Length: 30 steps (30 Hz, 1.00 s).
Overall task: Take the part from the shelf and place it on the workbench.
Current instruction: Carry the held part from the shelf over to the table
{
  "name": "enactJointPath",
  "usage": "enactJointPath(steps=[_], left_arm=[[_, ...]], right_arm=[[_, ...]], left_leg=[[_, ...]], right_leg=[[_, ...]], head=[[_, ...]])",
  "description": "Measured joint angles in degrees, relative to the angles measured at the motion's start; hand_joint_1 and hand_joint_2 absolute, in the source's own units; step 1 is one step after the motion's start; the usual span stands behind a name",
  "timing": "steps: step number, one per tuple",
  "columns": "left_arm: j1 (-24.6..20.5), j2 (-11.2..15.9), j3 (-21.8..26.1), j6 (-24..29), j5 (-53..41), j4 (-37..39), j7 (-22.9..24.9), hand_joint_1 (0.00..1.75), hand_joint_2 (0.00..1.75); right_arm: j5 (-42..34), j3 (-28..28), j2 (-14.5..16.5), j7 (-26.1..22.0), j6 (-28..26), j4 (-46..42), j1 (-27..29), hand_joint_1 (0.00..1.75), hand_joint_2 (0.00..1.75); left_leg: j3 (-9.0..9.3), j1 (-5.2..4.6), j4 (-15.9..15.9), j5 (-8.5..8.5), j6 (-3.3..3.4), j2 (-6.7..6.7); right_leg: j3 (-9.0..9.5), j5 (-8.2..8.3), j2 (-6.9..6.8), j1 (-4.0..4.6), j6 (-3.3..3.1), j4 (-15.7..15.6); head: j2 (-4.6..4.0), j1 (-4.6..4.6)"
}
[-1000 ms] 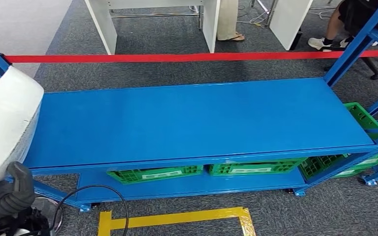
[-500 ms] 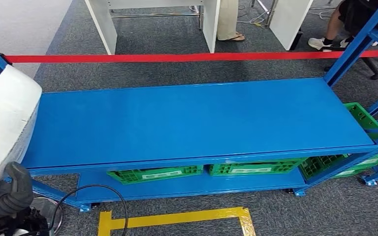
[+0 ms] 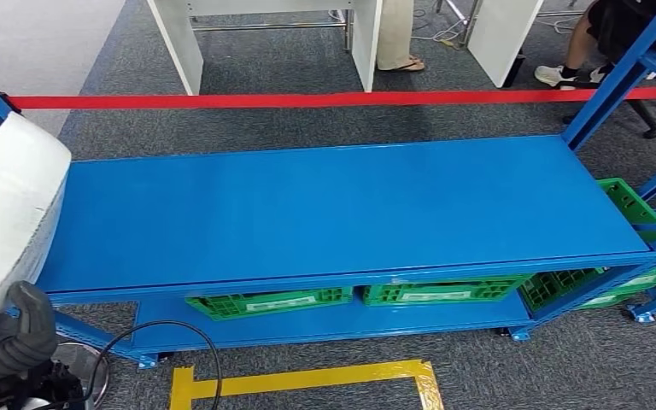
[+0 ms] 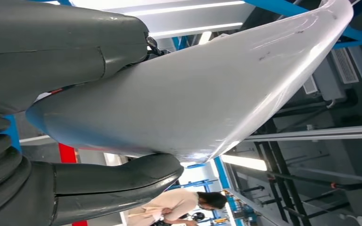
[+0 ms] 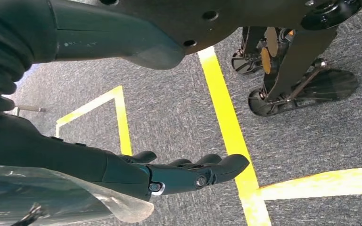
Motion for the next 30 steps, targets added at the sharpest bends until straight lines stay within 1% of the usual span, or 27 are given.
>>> enactJointPath(steps=[6,12,14,15,16,17,18,20,21,22,23,24,25,26,27,28,29,30], left_arm=[[0.0,0.11,0.0,0.0,-0.15,0.0,0.0,1.75,1.75],[0.0,0.39,0.0,0.0,-0.15,0.0,0.0,1.75,1.75],[-0.01,0.43,0.0,0.0,-0.16,0.0,0.0,1.75,1.75],[-0.02,0.44,0.0,0.0,-0.16,0.0,0.0,1.75,1.75],[-0.04,0.43,0.0,0.0,-0.17,0.0,0.0,1.75,1.75],[-0.08,0.43,0.0,0.0,-0.2,0.0,0.0,1.75,1.75],[-0.07,0.43,0.02,0.0,-0.21,0.0,0.0,1.75,1.75],[-0.04,0.45,0.06,0.0,-0.22,0.0,0.0,1.75,1.75],[0.0,0.45,0.08,0.0,-0.21,0.0,0.0,1.75,1.75],[0.0,0.45,0.09,0.0,-0.2,0.0,0.0,1.75,1.75],[0.0,0.44,0.09,0.0,-0.2,0.0,0.0,1.75,1.75],[0.0,0.44,0.09,0.0,-0.2,0.0,0.0,1.75,1.75],[-0.01,0.44,0.09,0.0,-0.2,0.0,0.0,1.75,1.75],[-0.02,0.44,0.09,0.0,-0.2,0.0,0.0,1.75,1.75],[-0.04,0.44,0.09,0.01,-0.21,0.0,0.0,1.75,1.75],[-0.05,0.44,0.09,0.01,-0.21,0.0,0.0,1.75,1.75],[-0.06,0.44,0.08,0.02,-0.22,0.0,0.0,1.75,1.75],[-0.05,0.44,0.08,0.02,-0.23,0.0,0.0,1.75,1.75]], right_arm=[[0.0,0.0,0.05,0.0,-0.05,0.0,0.0,0.0,1.75],[0.0,0.0,0.29,0.0,-0.05,0.0,0.0,0.0,1.75],[0.0,0.0,0.4,0.0,-0.05,0.0,0.02,0.0,1.75],[0.0,0.0,0.44,0.0,-0.05,0.0,0.02,0.0,1.75],[0.0,0.0,0.46,0.0,-0.06,0.0,0.03,0.0,1.75],[0.0,0.0,0.46,0.0,-0.07,0.0,0.02,0.0,1.75],[0.0,0.0,0.46,0.0,-0.08,0.0,0.0,0.0,1.75],[0.0,0.0,0.46,0.0,-0.09,0.0,0.0,0.0,1.75],[0.0,0.0,0.46,0.01,-0.08,0.0,0.02,0.0,1.75],[0.0,0.0,0.46,0.01,-0.08,0.0,0.05,0.0,1.75],[0.0,0.0,0.47,0.02,-0.08,0.0,0.07,0.0,1.75],[0.0,0.0,0.47,0.02,-0.09,0.0,0.06,0.0,1.75],[0.0,0.0,0.48,0.02,-0.1,-0.01,0.02,0.0,1.75],[0.01,0.0,0.51,0.02,-0.12,-0.01,-0.06,0.0,1.75],[0.01,0.0,0.54,0.02,-0.12,-0.02,-0.14,0.0,1.75],[0.01,0.0,0.56,0.02,-0.12,-0.02,-0.21,0.0,1.75],[0.01,0.0,0.58,0.02,-0.12,-0.02,-0.23,0.0,1.75],[0.01,0.0,0.58,0.02,-0.13,-0.02,-0.22,0.0,1.75]], left_leg=[[0.0,0.0,0.01,0.0,0.0,0.0],[-0.07,-0.33,0.29,-0.12,0.3,-0.01],[-0.04,-0.48,0.25,0.14,0.69,-0.01],[0.04,-0.41,-0.09,0.53,1.01,0.06],[0.12,-0.29,-0.52,0.98,1.36,0.17],[0.09,-0.12,-0.98,1.39,1.68,0.29],[-0.03,0.06,-1.3,1.71,1.91,0.43],[-0.47,0.11,-1.36,1.97,2.05,0.64],[-0.64,0.12,-1.34,2.07,1.99,0.74],[-0.75,0.15,-1.32,2.16,1.9,0.83],[-0.81,0.22,-1.26,2.23,1.78,0.86],[-0.84,0.33,-1.14,2.24,1.61,0.88],[-0.91,0.42,-0.95,2.2,1.37,0.89],[-1.1,0.42,-0.65,2.15,1.05,0.88],[-1.32,0.37,-0.31,2.16,0.67,0.86],[-1.57,0.29,-0.05,2.23,0.29,0.85],[-1.78,0.24,0.13,2.4,-0.06,0.84],[-1.92,0.28,0.26,2.44,-0.38,0.81]], right_leg=[[0.0,0.0,0.0,-0.01,0.0,-0.01],[0.01,0.19,0.01,-0.31,0.36,-0.11],[0.05,0.48,0.04,-0.44,0.78,-0.23],[0.05,0.51,0.03,-0.46,1.03,-0.33],[-0.19,0.16,-0.12,-0.47,1.26,-0.14],[-0.79,-0.88,-0.35,-0.43,1.41,0.95],[-1.94,-2.64,-0.64,-0.42,1.54,3.43],[-5.18,-6.67,-1.03,-0.49,1.84,11.2],[-6.44,-7.76,-1.1,-0.55,2.01,14.46],[-6.73,-7.67,-1.14,-0.64,2.15,15.72],[-5.85,-6.41,-1.22,-0.74,2.26,14.54],[-3.9,-4.4,-1.36,-0.87,2.35,11.18],[-1.49,-2.89,-1.5,-0.95,2.44,6.96],[0.65,-1.79,-1.58,-0.92,2.39,3.29],[1.97,-1.41,-1.61,-0.88,2.27,0.9],[2.47,-1.64,-1.55,-0.79,2.04,-0.04],[2.43,-1.5,-1.46,-0.69,1.65,-0.14],[2.02,-1.38,-1.47,-0.78,1.17,-0.18]], head=[[0.0,0.0],[0.0,-0.02],[0.0,-0.03],[0.0,-0.03],[0.0,-0.02],[0.0,0.04],[0.0,0.11],[0.0,0.21],[0.0,0.22],[0.0,0.21],[0.0,0.22],[0.0,0.21],[0.0,0.22],[0.0,0.28],[0.0,0.3],[0.0,0.33],[0.0,0.35],[0.0,0.36]])
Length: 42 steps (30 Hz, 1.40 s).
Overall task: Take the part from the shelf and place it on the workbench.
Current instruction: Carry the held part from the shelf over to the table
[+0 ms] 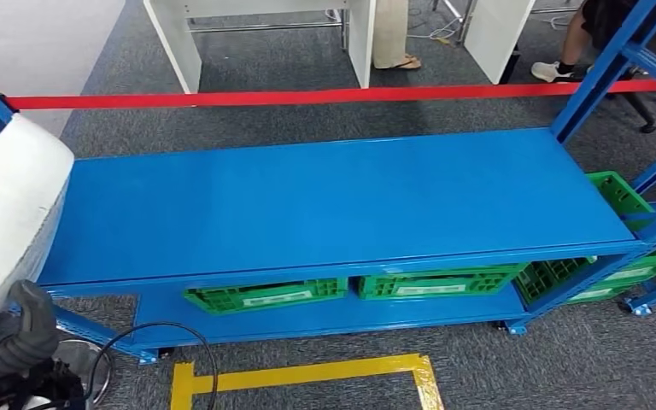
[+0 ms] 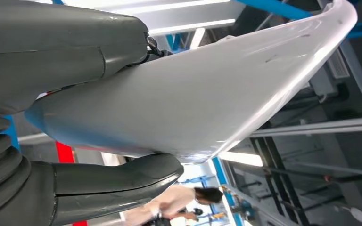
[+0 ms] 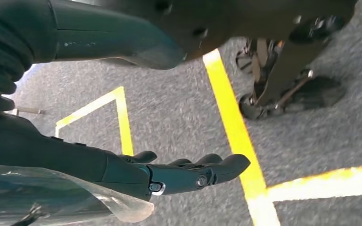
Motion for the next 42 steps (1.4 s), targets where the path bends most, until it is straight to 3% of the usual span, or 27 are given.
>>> enactJointPath(steps=[2,4,6,7,8,10,12,17,19,21,23,24,26,28,30,32,34,36,37,38,39,40,42], left_arm=[[0.01,0.01,-0.02,0.01,0.01,0.0,0.0,1.75,1.75],[0.0,0.08,-0.03,0.02,0.03,0.0,0.0,1.75,1.75],[0.01,0.14,-0.03,0.02,0.07,0.0,0.0,1.75,1.75],[0.02,0.14,-0.03,0.02,0.08,0.0,0.0,1.75,1.75],[0.02,0.15,-0.03,0.02,0.08,0.0,0.0,1.75,1.75],[0.0,0.15,-0.03,0.02,0.08,0.0,0.0,1.75,1.75],[-0.03,0.15,-0.03,0.02,0.08,0.0,0.0,1.75,1.75],[-0.04,0.15,-0.03,0.02,0.08,0.0,0.0,1.75,1.75],[-0.12,0.15,-0.03,0.02,0.05,-0.01,0.0,1.75,1.75],[-0.21,0.12,0.0,0.01,0.03,-0.02,0.0,1.75,1.75],[-0.24,0.08,0.03,-0.01,0.03,-0.02,0.0,1.75,1.75],[-0.24,0.08,0.03,-0.02,0.03,-0.02,0.0,1.75,1.75],[-0.24,0.08,0.03,-0.02,0.03,-0.03,0.0,1.75,1.75],[-0.26,0.08,0.04,-0.02,0.02,-0.04,0.0,1.75,1.75],[-0.28,0.09,0.04,-0.02,0.01,-0.06,0.0,1.75,1.75],[-0.23,0.1,0.01,-0.02,0.02,-0.07,0.0,1.75,1.75],[-0.17,0.15,-0.01,-0.01,0.04,-0.07,0.0,1.75,1.75],[-0.16,0.2,-0.02,0.0,0.06,-0.07,0.0,1.75,1.75],[-0.15,0.24,-0.02,0.0,0.07,-0.07,0.0,1.75,1.75],[-0.15,0.26,-0.02,0.0,0.07,-0.07,0.0,1.75,1.75],[-0.16,0.27,-0.02,0.0,0.07,-0.07,0.0,1.75,1.75],[-0.17,0.28,-0.01,0.0,0.08,-0.07,0.0,1.75,1.75],[-0.23,0.28,-0.02,0.0,0.06,-0.08,0.0,1.75,1.75]], right_arm=[[-0.01,0.0,0.0,0.01,-0.02,0.0,-0.02,0.0,1.75],[-0.01,0.0,0.01,0.02,-0.02,0.0,-0.07,0.0,1.75],[-0.01,0.0,0.02,0.02,-0.02,0.0,-0.05,0.0,1.75],[-0.01,0.0,0.02,0.02,-0.01,0.0,-0.04,0.0,1.75],[-0.01,0.0,0.02,0.02,-0.01,0.0,-0.05,0.0,1.75],[-0.01,0.0,0.02,0.02,-0.01,0.0,-0.08,0.0,1.75],[-0.01,0.0,0.02,0.02,-0.01,0.0,-0.1,0.0,1.75],[-0.01,0.0,0.02,0.02,-0.01,0.0,-0.11,0.0,1.75],[-0.01,0.0,0.03,0.02,-0.01,0.0,-0.11,0.0,1.75],[0.0,0.0,0.04,0.03,-0.01,0.0,-0.1,0.0,1.75],[0.0,0.0,0.04,0.04,-0.01,0.0,-0.1,0.0,1.75],[0.0,0.0,0.04,0.04,-0.01,0.0,-0.11,0.0,1.75],[0.0,0.0,0.04,0.04,-0.01,0.0,-0.24,0.0,1.75],[0.01,0.0,0.04,0.02,-0.01,0.0,-0.47,0.0,1.75],[0.01,0.0,0.04,0.01,-0.01,0.0,-0.51,0.0,1.75],[0.0,0.0,0.04,0.03,-0.01,0.0,-0.47,0.0,1.75],[-0.01,-0.01,0.04,0.04,-0.04,0.0,-0.49,0.0,1.75],[-0.02,-0.01,0.04,0.04,-0.06,0.0,-0.46,0.0,1.75],[-0.02,-0.01,0.04,0.04,-0.04,0.0,-0.45,0.0,1.75],[-0.01,-0.01,0.04,0.04,-0.03,0.0,-0.45,0.0,1.75],[-0.01,-0.01,0.04,0.04,-0.02,0.0,-0.46,0.0,1.75],[-0.01,-0.01,0.04,0.04,-0.01,0.0,-0.47,0.0,1.75],[-0.01,-0.02,0.04,0.04,-0.01,0.0,-0.49,0.0,1.75]], left_leg=[[-0.74,0.15,1.32,-1.59,-0.67,-0.13],[-2.7,0.33,6.79,-6.04,-1.31,-0.24],[-4.68,0.46,13.87,-9.97,-1.66,-0.24],[-4.7,0.48,15.4,-10.36,-1.67,-0.24],[-3.72,0.48,14.75,-9.62,-1.59,-0.24],[0.63,0.46,8.12,-6.2,-1.14,-0.26],[3.8,0.44,2.8,-4.03,-0.79,-0.28],[4.4,0.42,1.8,-3.75,-0.71,-0.3],[5.16,0.29,-0.76,-3.33,-0.16,-0.37],[3.41,0.12,-3.12,-0.95,1.07,-0.18],[0.14,0.02,-3.06,1.7,1.72,0.1],[-0.79,-0.02,-2.84,2.26,1.62,0.12],[-2.18,-0.11,-2.17,3.1,1.29,0.14],[-3.05,-0.24,-1.47,3.87,0.79,0.17],[-3.49,-0.21,-1.27,4.77,0.16,0.23],[-4.09,-0.02,-0.63,3.91,-0.56,0.02],[-5.36,0.2,3.29,-0.96,-1.21,-0.22],[-6.62,0.43,10.41,-6.44,-1.71,-0.24],[-6.75,0.54,13.43,-7.39,-1.89,-0.24],[-6.21,0.63,14.95,-6.97,-1.99,-0.24],[-4.79,0.71,14.43,-5.52,-2.01,-0.24],[-2.45,0.76,11.77,-3.74,-1.93,-0.24],[3.4,0.72,3.09,-2.67,-1.47,-0.33]], right_leg=[[-0.68,0.56,-0.05,-0.11,-1.12,-0.11],[-1.6,1.34,-0.13,-0.11,-1.98,-0.14],[-2.72,2.13,-0.19,0.03,-2.3,-0.07],[-3.22,2.51,-0.2,0.09,-2.31,-0.04],[-3.67,2.87,-0.21,0.15,-2.28,-0.01],[-4.33,3.54,-0.13,0.25,-2.15,0.0],[-4.61,3.9,-0.06,0.3,-2.03,0.0],[-4.65,3.97,-0.05,0.3,-1.99,0.0],[-5.01,4.75,0.0,0.25,-1.16,-0.17],[-7.52,-0.44,0.02,0.25,0.28,7.39],[-8.5,-4.84,0.0,0.31,0.91,15.16],[-6.8,-3.29,-0.02,0.32,0.85,14.21],[-0.74,-0.99,-0.07,0.41,0.49,6.53],[4.26,-1.73,-0.06,0.58,0.01,-1.15],[5.06,-2.35,-0.02,0.78,-0.57,-3.55],[3.94,-1.43,-0.28,0.66,-1.57,-3.55],[2.55,-0.11,-0.57,0.45,-2.39,-3.62],[1.19,1.21,-0.64,0.47,-2.54,-3.48],[0.4,1.9,-0.64,0.47,-2.5,-3.32],[-0.45,2.54,-0.65,0.47,-2.41,-3.1],[-1.42,3.1,-0.64,0.46,-2.28,-2.81],[-2.33,3.54,-0.63,0.45,-2.12,-2.45],[-3.67,4.25,-0.55,0.5,-1.62,-1.73]], head=[[0.0,-0.13],[0.0,-0.39],[0.0,-0.48],[0.0,-0.48],[0.0,-0.48],[0.0,-0.47],[0.0,-0.46],[0.0,-0.46],[0.0,-0.5],[0.0,-0.34],[0.0,-0.16],[0.0,-0.15],[0.0,-0.13],[0.0,-0.16],[0.0,-0.16],[0.0,-0.09],[0.0,-0.26],[0.0,-0.48],[0.0,-0.47],[0.0,-0.48],[0.0,-0.48],[0.0,-0.48],[0.0,-0.46]])
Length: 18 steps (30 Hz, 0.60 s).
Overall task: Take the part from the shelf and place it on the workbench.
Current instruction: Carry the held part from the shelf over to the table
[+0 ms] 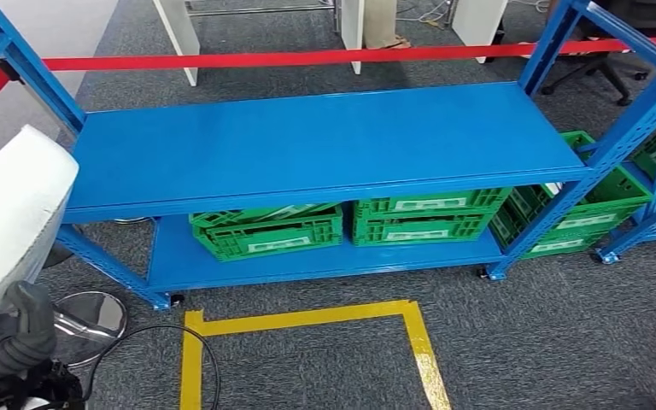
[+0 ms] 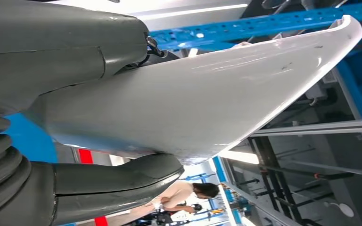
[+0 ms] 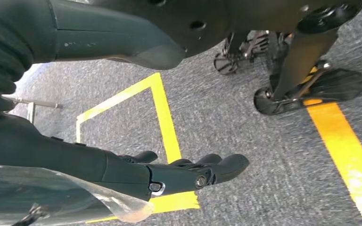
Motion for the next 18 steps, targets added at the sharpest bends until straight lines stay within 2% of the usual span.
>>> enactJointPath(steps=[1,2,4,5,6,7,9,10,11,12,13,14,15,16,17,18], left_arm=[[-0.03,0.0,-0.01,0.0,-0.01,-0.01,0.0,1.75,1.75],[-0.05,0.0,-0.01,0.0,-0.03,-0.02,0.0,1.75,1.75],[-0.03,0.0,0.01,0.0,-0.04,-0.03,0.0,1.75,1.75],[-0.05,-0.01,0.01,0.0,-0.04,-0.03,0.0,1.75,1.75],[-0.08,-0.01,0.02,0.0,-0.04,-0.03,0.0,1.75,1.75],[-0.11,-0.01,0.03,0.0,-0.04,-0.03,0.0,1.75,1.75],[-0.13,-0.01,0.07,0.0,-0.03,-0.03,0.0,1.75,1.75],[-0.12,-0.01,0.08,0.0,-0.02,-0.03,0.0,1.75,1.75],[-0.12,-0.01,0.08,0.0,-0.02,-0.03,0.0,1.75,1.75],[-0.12,-0.01,0.08,0.0,-0.02,-0.03,0.0,1.75,1.75],[-0.12,0.0,0.08,-0.01,-0.03,-0.03,0.0,1.75,1.75],[-0.13,-0.01,0.08,-0.01,-0.03,-0.03,0.0,1.75,1.75],[-0.12,-0.01,0.08,-0.01,-0.03,-0.03,0.0,1.75,1.75],[-0.12,-0.01,0.08,-0.01,-0.03,-0.03,0.0,1.75,1.75],[-0.14,-0.01,0.08,-0.01,-0.02,-0.03,0.0,1.75,1.75],[-0.15,0.0,0.08,-0.01,-0.03,-0.03,0.0,1.75,1.75]], right_arm=[[0.0,0.0,0.0,-0.01,0.0,0.0,-0.01,0.0,1.75],[0.0,-0.01,-0.01,-0.01,0.0,0.0,-0.02,0.0,1.75],[0.0,0.0,-0.01,-0.01,0.0,0.0,0.05,0.0,1.75],[0.0,0.0,-0.01,-0.01,0.0,0.0,0.11,0.0,1.75],[0.0,0.01,-0.01,0.01,0.0,0.0,0.17,0.0,1.75],[0.0,0.02,-0.01,0.01,0.0,0.0,0.2,0.0,1.75],[0.0,0.02,0.0,0.01,0.01,0.0,0.19,0.0,1.75],[0.0,0.02,0.01,0.01,0.01,0.0,0.18,0.0,1.75],[0.0,0.02,0.01,0.0,0.02,0.0,0.17,0.0,1.75],[0.0,0.02,0.01,0.0,0.02,0.0,0.16,0.0,1.75],[0.0,0.02,0.01,0.0,0.01,0.0,0.14,0.0,1.75],[0.0,0.02,0.0,0.0,0.01,0.0,0.08,0.0,1.75],[0.01,0.02,-0.01,-0.01,-0.01,0.0,-0.01,0.0,1.75],[0.01,0.01,-0.02,-0.02,-0.01,0.0,-0.12,0.0,1.75],[0.02,0.01,-0.02,-0.03,-0.01,0.0,-0.2,0.0,1.75],[0.02,0.0,-0.03,-0.04,-0.01,0.0,-0.21,0.0,1.75]], left_leg=[[2.1,-0.1,-3.55,-0.4,0.3,-0.06],[3.18,-0.24,-5.7,-1.01,0.6,-0.11],[2.87,-0.38,-6.55,-0.76,1.34,-0.08],[2.31,-0.37,-6.6,-0.21,1.8,0.03],[1.64,-0.32,-6.69,0.47,2.31,0.16],[0.86,-0.26,-6.79,1.18,2.73,0.29],[-0.92,-0.47,-6.63,2.56,3.18,0.42],[-1.91,-0.59,-6.51,3.28,3.24,0.44],[-2.93,-0.71,-6.36,3.98,3.24,0.45],[-4.0,-0.82,-6.15,4.64,3.19,0.46],[-4.99,-0.9,-5.89,5.25,3.1,0.46],[-5.84,-0.95,-5.56,5.79,2.97,0.45],[-6.58,-1.07,-5.18,6.26,2.78,0.44],[-7.11,-1.16,-4.86,6.76,2.56,0.48],[-7.51,-1.19,-4.67,7.34,2.33,0.54],[-7.82,-1.19,-4.64,7.94,2.07,0.6]], right_leg=[[-0.43,0.43,0.03,0.04,0.34,0.22],[-0.75,0.91,0.05,0.04,0.73,0.32],[-1.22,1.81,0.08,-0.09,1.54,0.28],[-1.6,1.34,0.13,-0.19,1.88,0.59],[-2.23,-0.31,0.2,-0.23,2.16,1.75],[-3.06,-2.96,0.26,-0.27,2.35,4.01],[-4.95,-8.85,0.31,-0.26,2.65,11.32],[-5.42,-10.2,0.31,-0.25,2.74,14.77],[-5.25,-10.12,0.3,-0.25,2.78,16.94],[-4.13,-8.73,0.3,-0.23,2.71,17.13],[-2.04,-6.86,0.3,-0.19,2.53,15.34],[0.98,-5.53,0.31,-0.12,2.26,11.75],[4.59,-5.2,0.3,0.01,1.97,7.0],[7.62,-5.8,0.3,0.12,1.7,2.55],[9.53,-6.61,0.31,0.26,1.48,-0.66],[10.27,-7.13,0.32,0.4,1.28,-2.4]], head=[[0.0,0.02],[0.0,0.04],[0.0,0.05],[0.0,0.07],[0.0,0.14],[0.0,0.22],[0.0,0.37],[0.0,0.37],[0.0,0.38],[0.0,0.38],[0.0,0.37],[0.0,0.38],[0.0,0.39],[0.0,0.38],[0.0,0.39],[0.0,0.4]])
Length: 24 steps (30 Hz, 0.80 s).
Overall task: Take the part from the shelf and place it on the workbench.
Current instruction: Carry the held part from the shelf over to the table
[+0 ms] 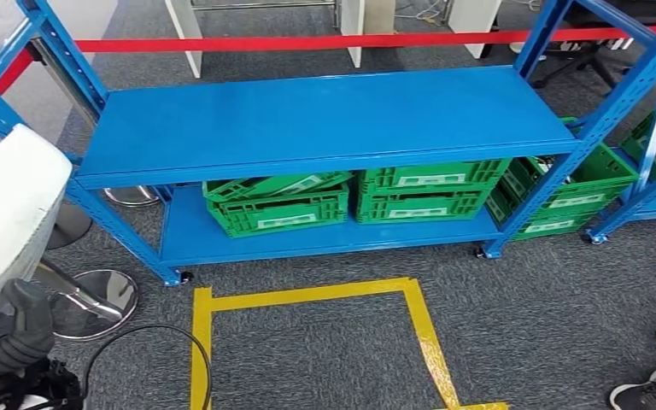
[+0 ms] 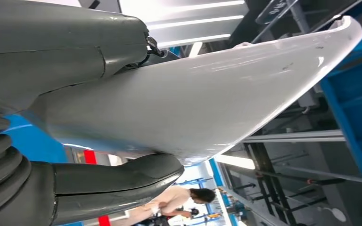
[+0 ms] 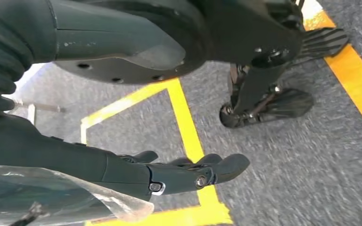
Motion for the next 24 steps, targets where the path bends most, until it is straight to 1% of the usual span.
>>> enactJointPath(steps=[1,2,3,4,5,6,7,8,9,10,11,12,13,14,15,16,17,18,19,20,21,22,23,24], left_arm=[[0.0,0.01,-0.01,0.0,-0.01,0.0,0.0,1.75,1.75],[0.03,0.03,-0.02,-0.01,-0.02,0.0,0.0,1.75,1.75],[0.08,0.03,-0.03,-0.01,-0.02,0.0,0.0,1.75,1.75],[0.13,0.04,-0.05,-0.01,-0.01,0.0,0.0,1.75,1.75],[0.16,0.05,-0.06,0.0,0.01,0.0,0.0,1.75,1.75],[0.17,0.05,-0.07,0.01,0.02,0.0,0.0,1.75,1.75],[0.17,0.06,-0.07,0.01,0.03,0.0,0.0,1.75,1.75],[0.17,0.07,-0.07,0.01,0.04,0.0,0.0,1.75,1.75],[0.17,0.07,-0.07,0.02,0.04,0.0,0.0,1.75,1.75],[0.17,0.07,-0.07,0.02,0.04,0.0,0.0,1.75,1.75],[0.17,0.07,-0.07,0.02,0.04,0.0,0.0,1.75,1.75],[0.15,0.07,-0.07,0.01,0.04,0.0,0.0,1.75,1.75],[0.12,0.06,-0.07,0.01,0.03,-0.01,0.0,1.75,1.75],[0.09,0.05,-0.07,0.01,0.02,-0.01,0.0,1.75,1.75],[0.07,0.05,-0.07,0.02,0.0,-0.02,0.0,1.75,1.75],[0.09,0.04,-0.07,0.02,-0.01,-0.02,0.0,1.75,1.75],[0.09,0.04,-0.07,0.03,-0.02,-0.02,0.0,1.75,1.75],[0.08,0.03,-0.07,0.02,-0.02,-0.02,0.0,1.75,1.75],[0.07,0.02,-0.07,0.02,-0.01,-0.02,0.0,1.75,1.75],[0.04,0.02,-0.05,0.01,-0.01,-0.02,0.0,1.75,1.75],[0.03,0.02,-0.03,0.01,0.0,-0.02,0.0,1.75,1.75],[0.05,0.02,-0.02,0.01,0.0,-0.02,0.0,1.75,1.75],[0.05,0.02,0.0,0.01,0.0,-0.02,0.0,1.75,1.75],[0.05,0.01,0.0,0.01,0.0,-0.02,0.0,1.75,1.75]], right_arm=[[-0.01,-0.01,0.01,-0.01,0.01,0.0,0.06,0.0,1.75],[-0.01,0.0,0.03,0.01,0.01,0.0,0.12,0.0,1.75],[-0.02,0.0,0.05,0.03,0.01,0.0,0.19,0.0,1.75],[-0.02,0.0,0.08,0.04,0.0,0.0,0.23,0.0,1.75],[-0.02,0.0,0.09,0.05,-0.01,0.0,0.22,0.0,1.75],[-0.02,-0.01,0.09,0.04,-0.01,0.0,0.22,0.0,1.75],[-0.02,-0.01,0.09,0.04,-0.02,0.0,0.21,0.0,1.75],[-0.02,-0.01,0.09,0.04,-0.02,0.0,0.2,0.0,1.75],[-0.02,-0.01,0.1,0.04,-0.01,0.0,0.19,0.0,1.75],[-0.02,-0.01,0.1,0.04,-0.01,0.0,0.19,0.0,1.75],[-0.02,-0.01,0.11,0.04,0.0,0.0,0.2,0.0,1.75],[-0.02,-0.01,0.12,0.04,0.01,0.0,0.19,0.0,1.75],[-0.02,-0.01,0.13,0.03,0.01,0.0,0.18,0.0,1.75],[-0.02,-0.01,0.14,0.03,0.01,0.0,0.16,0.0,1.75],[-0.02,-0.01,0.15,0.02,0.01,0.0,0.16,0.0,1.75],[-0.02,-0.01,0.15,0.02,0.01,0.0,0.21,0.0,1.75],[-0.02,-0.01,0.14,0.02,0.01,0.0,0.26,0.0,1.75],[-0.02,-0.01,0.14,0.02,0.01,0.0,0.31,0.0,1.75],[-0.02,-0.01,0.13,0.03,0.01,0.0,0.35,0.0,1.75],[-0.02,-0.01,0.13,0.03,0.01,0.0,0.35,0.0,1.75],[-0.02,0.0,0.13,0.04,0.01,0.0,0.34,0.0,1.75],[-0.02,0.01,0.14,0.04,0.01,0.0,0.34,0.0,1.75],[-0.02,0.01,0.14,0.04,0.01,0.0,0.34,0.0,1.75],[-0.02,0.01,0.14,0.04,0.01,0.0,0.34,0.0,1.75]], left_leg=[[-0.21,0.05,-0.1,0.65,-0.28,0.02],[-0.55,0.13,-0.01,0.5,-0.6,-0.1],[-0.96,0.22,0.79,-0.82,-0.98,-0.25],[-1.53,0.34,2.7,-3.23,-1.36,-0.41],[-2.22,0.53,5.74,-6.49,-1.71,-0.52],[-2.84,0.68,9.58,-9.51,-1.99,-0.53],[-3.25,0.78,13.27,-11.43,-2.21,-0.53],[-3.13,0.83,15.82,-11.83,-2.34,-0.53],[-2.31,0.86,16.61,-10.99,-2.38,-0.53],[-0.53,0.88,15.19,-9.35,-2.32,-0.53],[2.12,0.88,11.86,-7.72,-2.13,-0.56],[5.15,0.79,7.38,-7.11,-1.83,-0.64],[7.89,0.69,2.97,-7.17,-1.53,-0.73],[9.67,0.54,-0.17,-7.63,-1.28,-0.81],[10.45,0.37,-1.93,-8.14,-1.08,-0.86],[10.38,0.28,-2.52,-7.99,-0.88,-0.85],[10.06,0.33,-2.69,-7.5,-0.55,-0.73],[9.67,0.42,-2.87,-6.91,-0.11,-0.6],[9.19,0.55,-3.04,-6.29,0.33,-0.45],[8.61,0.66,-3.04,-5.77,0.66,-0.29],[7.84,0.64,-2.81,-5.33,0.84,-0.23],[7.0,0.62,-2.5,-4.93,0.88,-0.17],[6.09,0.61,-2.1,-4.54,0.85,-0.13],[5.19,0.63,-1.65,-4.23,0.79,-0.11]], right_leg=[[-0.42,0.13,-0.02,-0.01,-0.26,-0.46],[-1.14,0.68,-0.14,-0.06,-0.62,-0.41],[-1.78,1.31,-0.28,-0.17,-1.09,-0.45],[-2.52,2.03,-0.44,-0.3,-1.48,-0.51],[-3.26,2.68,-0.56,-0.34,-1.76,-0.43],[-3.99,3.32,-0.59,-0.32,-1.89,-0.26],[-4.83,3.93,-0.62,-0.31,-1.87,0.01],[-5.77,4.54,-0.64,-0.3,-1.84,0.39],[-6.81,5.1,-0.65,-0.29,-1.78,0.8],[-7.92,5.62,-0.65,-0.29,-1.7,1.21],[-8.88,6.08,-0.64,-0.3,-1.58,1.58],[-9.65,6.5,-0.61,-0.24,-1.4,1.89],[-10.21,6.98,-0.58,-0.21,-1.14,2.11],[-10.63,7.47,-0.57,-0.21,-0.81,2.21],[-10.96,8.01,-0.57,-0.25,-0.42,2.17],[-11.19,8.57,-0.57,-0.34,0.01,2.02],[-11.45,8.61,-0.52,-0.41,0.39,1.98],[-11.95,7.78,-0.42,-0.44,0.7,2.48],[-12.68,5.97,-0.28,-0.44,0.94,4.08],[-13.75,3.3,-0.16,-0.46,1.13,7.02],[-14.98,0.54,-0.09,-0.48,1.3,10.92],[-15.95,-1.48,-0.06,-0.51,1.47,14.93],[-16.37,-2.29,-0.06,-0.53,1.61,17.88],[-15.88,-1.79,-0.06,-0.55,1.72,18.97]], head=[[0.0,0.02],[0.0,0.07],[0.0,0.03],[0.0,-0.08],[0.0,-0.19],[0.0,-0.33],[0.0,-0.4],[0.0,-0.39],[0.0,-0.4],[0.0,-0.4],[0.0,-0.4],[0.0,-0.39],[0.0,-0.37],[0.0,-0.37],[0.0,-0.34],[0.0,-0.36],[0.0,-0.34],[0.0,-0.28],[0.0,-0.15],[0.0,0.0],[0.0,0.1],[0.0,0.2],[0.0,0.19],[0.0,0.19]])
